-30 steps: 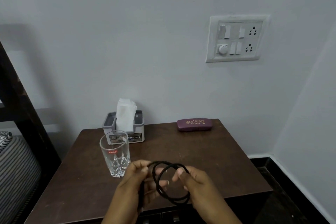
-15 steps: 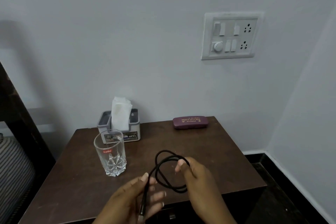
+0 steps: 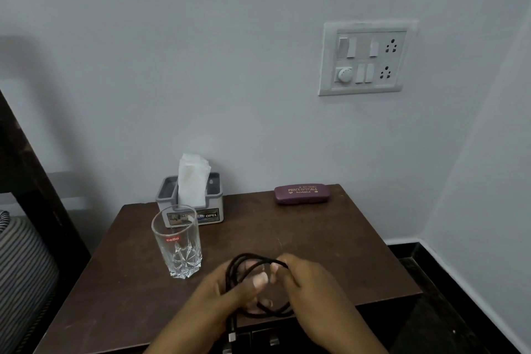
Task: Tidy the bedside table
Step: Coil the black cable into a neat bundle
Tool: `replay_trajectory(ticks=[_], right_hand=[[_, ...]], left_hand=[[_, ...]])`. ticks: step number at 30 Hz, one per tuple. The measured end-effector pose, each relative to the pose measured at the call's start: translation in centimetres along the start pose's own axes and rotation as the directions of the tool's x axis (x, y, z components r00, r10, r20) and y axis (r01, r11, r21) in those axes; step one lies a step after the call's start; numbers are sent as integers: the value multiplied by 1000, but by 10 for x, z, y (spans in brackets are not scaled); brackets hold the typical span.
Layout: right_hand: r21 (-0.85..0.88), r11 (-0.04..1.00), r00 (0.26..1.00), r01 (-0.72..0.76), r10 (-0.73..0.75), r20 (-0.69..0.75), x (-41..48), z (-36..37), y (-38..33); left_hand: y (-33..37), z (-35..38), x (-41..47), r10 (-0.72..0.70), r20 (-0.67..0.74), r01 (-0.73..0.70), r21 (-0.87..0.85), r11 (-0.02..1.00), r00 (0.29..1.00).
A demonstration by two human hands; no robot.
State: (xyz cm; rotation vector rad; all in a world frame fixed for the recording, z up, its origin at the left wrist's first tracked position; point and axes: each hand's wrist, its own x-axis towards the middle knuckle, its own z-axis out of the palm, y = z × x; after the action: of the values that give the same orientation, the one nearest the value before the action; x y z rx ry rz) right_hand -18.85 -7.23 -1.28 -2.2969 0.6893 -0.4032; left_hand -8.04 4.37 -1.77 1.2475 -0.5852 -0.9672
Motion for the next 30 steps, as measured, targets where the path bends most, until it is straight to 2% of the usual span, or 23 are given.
replay_trajectory(ticks=[2, 4, 7, 11, 14, 18, 21, 22, 25, 29, 30], right_hand=[[105, 994, 999, -6, 3, 33, 2, -3, 1], [299, 954, 992, -30, -8, 122, 3, -7, 3], [614, 774, 962, -154, -25, 272, -2, -13, 0], [721, 655, 970, -226, 81, 229, -5, -2, -9], [757, 598, 964, -264, 149, 218, -4, 5, -10], [816, 497, 955, -295, 151, 253, -4, 6, -6], [811, 502, 954, -299, 134, 268, -3, 3, -2], [816, 495, 954, -298, 121, 275, -5, 2, -2], [776, 560, 957, -290, 147, 252, -2, 10, 4], [848, 482, 975, -222, 100, 198, -3, 20, -5], [869, 463, 983, -174, 129, 129, 5, 38, 8]], left_hand=[[0, 4, 1, 51, -93, -55, -51, 997, 994], [3, 8, 2, 7, -196, -43, -182, 982, 981], [3, 12, 3, -37, -287, -58, -316, 947, 957], [-3, 23, 6, -43, -426, -131, -372, 919, 904], [-3, 30, 7, -15, -461, -202, -418, 886, 887], [-1, 34, 2, 72, -417, -227, -336, 914, 906], [4, 32, 1, 48, -352, -163, -303, 939, 935], [6, 31, 2, 35, -333, -148, -321, 935, 942], [10, 34, 2, 4, -261, -125, -446, 886, 965], [11, 39, 4, 69, -209, -168, -503, 848, 975], [11, 40, 5, 92, -204, -184, -495, 849, 975]])
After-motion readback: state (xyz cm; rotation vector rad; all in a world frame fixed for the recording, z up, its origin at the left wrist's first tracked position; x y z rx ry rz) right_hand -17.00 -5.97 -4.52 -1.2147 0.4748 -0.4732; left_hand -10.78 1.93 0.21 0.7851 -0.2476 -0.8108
